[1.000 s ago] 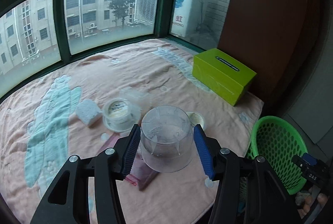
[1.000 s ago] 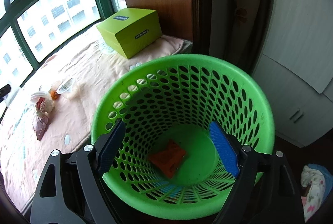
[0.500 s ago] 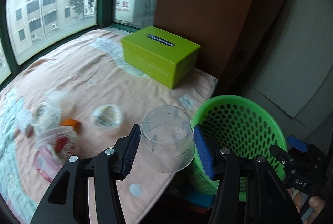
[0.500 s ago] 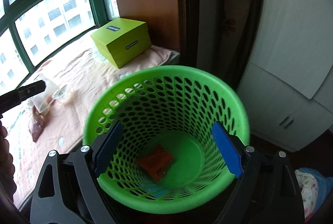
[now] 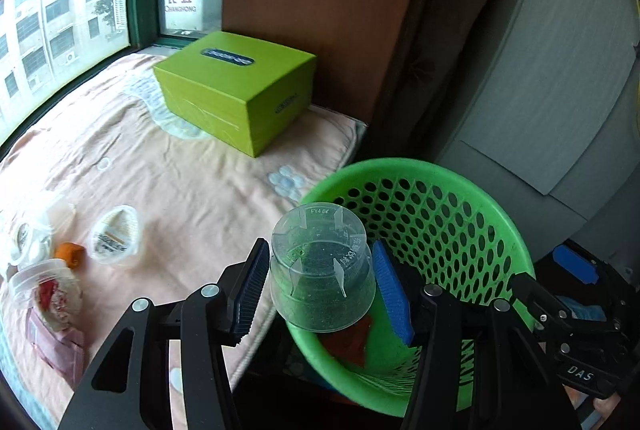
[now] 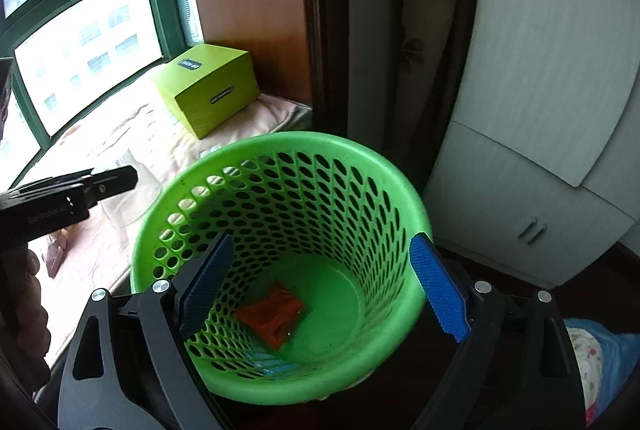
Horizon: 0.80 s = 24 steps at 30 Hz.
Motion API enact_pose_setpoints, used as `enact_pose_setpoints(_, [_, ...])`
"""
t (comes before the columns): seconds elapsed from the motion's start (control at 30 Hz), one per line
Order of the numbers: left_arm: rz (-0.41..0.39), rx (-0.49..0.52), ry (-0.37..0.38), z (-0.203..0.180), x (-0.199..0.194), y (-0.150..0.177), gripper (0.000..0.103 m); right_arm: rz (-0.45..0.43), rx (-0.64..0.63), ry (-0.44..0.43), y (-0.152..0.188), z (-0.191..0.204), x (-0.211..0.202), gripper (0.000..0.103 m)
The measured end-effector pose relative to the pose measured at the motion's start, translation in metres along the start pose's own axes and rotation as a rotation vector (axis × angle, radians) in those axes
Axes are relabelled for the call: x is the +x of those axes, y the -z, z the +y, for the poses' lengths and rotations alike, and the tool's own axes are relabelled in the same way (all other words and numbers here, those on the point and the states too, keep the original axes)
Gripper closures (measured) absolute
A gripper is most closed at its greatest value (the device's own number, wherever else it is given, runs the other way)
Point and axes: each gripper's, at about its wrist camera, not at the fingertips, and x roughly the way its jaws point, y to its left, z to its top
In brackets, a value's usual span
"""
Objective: Collect trash
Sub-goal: 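Carry the clear cup over the green basket and drop it in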
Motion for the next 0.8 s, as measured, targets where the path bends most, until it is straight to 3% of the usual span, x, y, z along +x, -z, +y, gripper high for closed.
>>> enact_pose_setpoints(0.17, [0.023, 0.009, 0.01, -0.007, 0.009, 0.003, 0.049, -0.004, 0.01, 0.013, 0.001, -0.007, -0.001, 0.014])
enact_pose_setpoints(0.23, [0.026, 0.008, 0.01, -0.007, 0.01, 0.005, 0.039, -0.004, 0.016, 0.015, 0.002, -0.009, -0.001, 0.014])
enact_pose_setpoints(0.43, [0.011, -0.002, 0.016, -0.003, 0.003, 0.006, 0.038, -0.008, 0.016, 0.012, 0.002, -0.007, -0.004, 0.014])
enact_pose_setpoints(0.8, [-0.053, -0.062, -0.062, 0.04, -0.036, 0.009, 0.031, -0.014, -0.045, -0.029, -0.005, 0.026, -0.006, 0.013])
